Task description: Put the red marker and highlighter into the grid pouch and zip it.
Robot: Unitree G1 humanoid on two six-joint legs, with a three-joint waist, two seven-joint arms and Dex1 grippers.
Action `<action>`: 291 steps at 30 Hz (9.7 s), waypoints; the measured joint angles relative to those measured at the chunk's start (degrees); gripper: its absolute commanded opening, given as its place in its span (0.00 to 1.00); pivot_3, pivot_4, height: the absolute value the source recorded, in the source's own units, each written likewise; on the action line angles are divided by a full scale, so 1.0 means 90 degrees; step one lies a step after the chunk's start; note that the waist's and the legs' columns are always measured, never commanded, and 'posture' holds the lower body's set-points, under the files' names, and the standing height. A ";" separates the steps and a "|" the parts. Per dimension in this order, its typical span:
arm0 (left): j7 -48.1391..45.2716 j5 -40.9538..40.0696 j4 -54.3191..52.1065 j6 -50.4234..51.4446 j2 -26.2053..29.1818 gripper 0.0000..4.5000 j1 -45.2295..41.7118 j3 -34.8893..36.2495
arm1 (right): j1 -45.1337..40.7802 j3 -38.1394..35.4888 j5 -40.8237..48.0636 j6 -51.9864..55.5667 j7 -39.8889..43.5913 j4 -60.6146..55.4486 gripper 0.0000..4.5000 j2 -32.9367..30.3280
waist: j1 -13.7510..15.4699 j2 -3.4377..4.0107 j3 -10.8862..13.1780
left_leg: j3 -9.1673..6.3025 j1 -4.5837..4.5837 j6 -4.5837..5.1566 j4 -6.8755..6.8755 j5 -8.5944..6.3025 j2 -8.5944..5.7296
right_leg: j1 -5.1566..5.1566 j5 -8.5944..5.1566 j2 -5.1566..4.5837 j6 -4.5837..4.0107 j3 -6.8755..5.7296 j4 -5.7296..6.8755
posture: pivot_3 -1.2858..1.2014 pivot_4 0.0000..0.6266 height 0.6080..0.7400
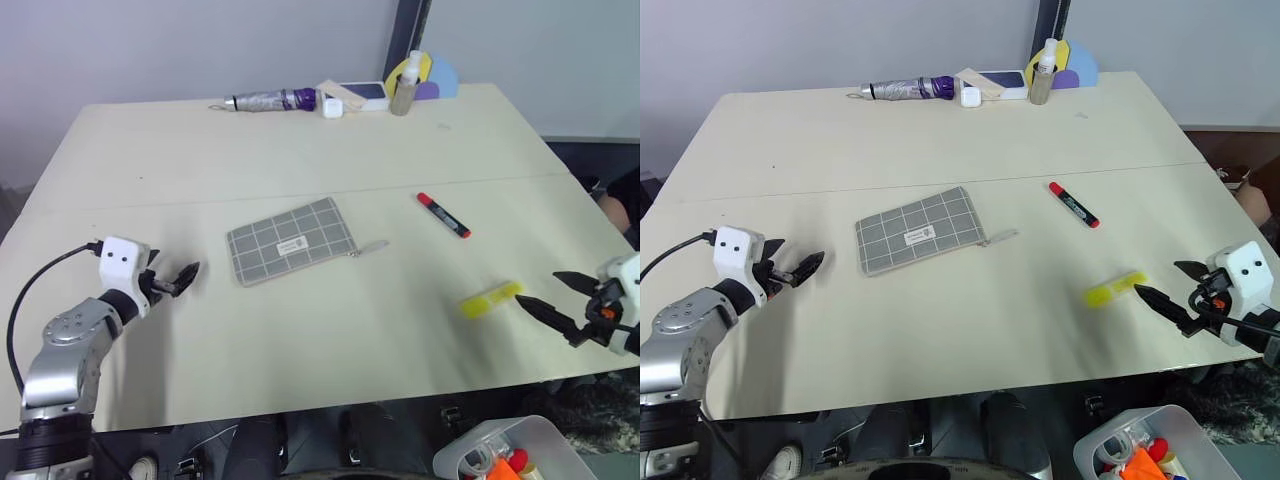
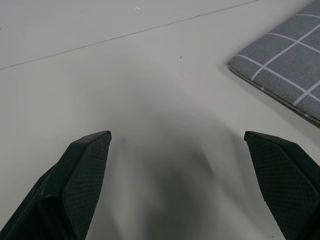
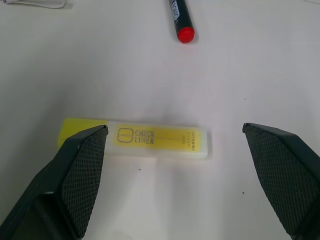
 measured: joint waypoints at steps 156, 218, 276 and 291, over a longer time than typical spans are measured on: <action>-0.1472 0.0017 0.0121 -0.2534 -0.0796 0.00 -0.2002 -0.2633 | -0.5271 0.3719 -0.1245 0.1787 -0.2173 0.0355 0.00 0.2538 | 0.0004 0.0001 -0.0001 | 0.0007 -0.0105 0.0008 0.0098 0.0000 0.0010 | -0.0114 0.0006 0.0011 -0.0008 -0.0002 0.0096 | 0.52 0.24 1.00; -0.0959 0.1196 0.0638 -0.3228 -0.1917 0.00 -0.2088 -0.2846 | -0.5179 0.5345 -0.0421 0.3207 -0.1608 -0.2066 0.02 0.2482 | 0.0005 -0.0002 0.0001 | 0.0002 -0.0106 0.0009 0.0097 -0.0001 0.0010 | -0.0113 0.0005 0.0010 -0.0007 -0.0003 0.0093 | 0.52 0.24 1.00; -0.0743 0.1688 0.1016 -0.3193 -0.2674 0.00 -0.2091 -0.3340 | -0.5175 0.5566 -0.0370 0.3501 -0.1280 -0.2602 0.51 0.1227 | 0.0026 -0.0006 0.0003 | -0.0003 -0.0108 0.0012 0.0097 -0.0003 0.0008 | -0.0108 0.0004 0.0010 -0.0005 -0.0005 0.0084 | 0.52 0.24 1.00; -0.0818 0.1607 0.0749 -0.3229 -0.1323 0.00 -0.2096 -0.2605 | -0.3817 0.3113 -0.1271 0.2160 -0.2210 0.0462 0.73 0.0310 | -0.0007 -0.0009 0.0005 | 0.0001 -0.0101 0.0013 0.0094 -0.0003 0.0009 | -0.0101 0.0004 0.0012 -0.0005 -0.0002 0.0077 | 0.52 0.24 1.00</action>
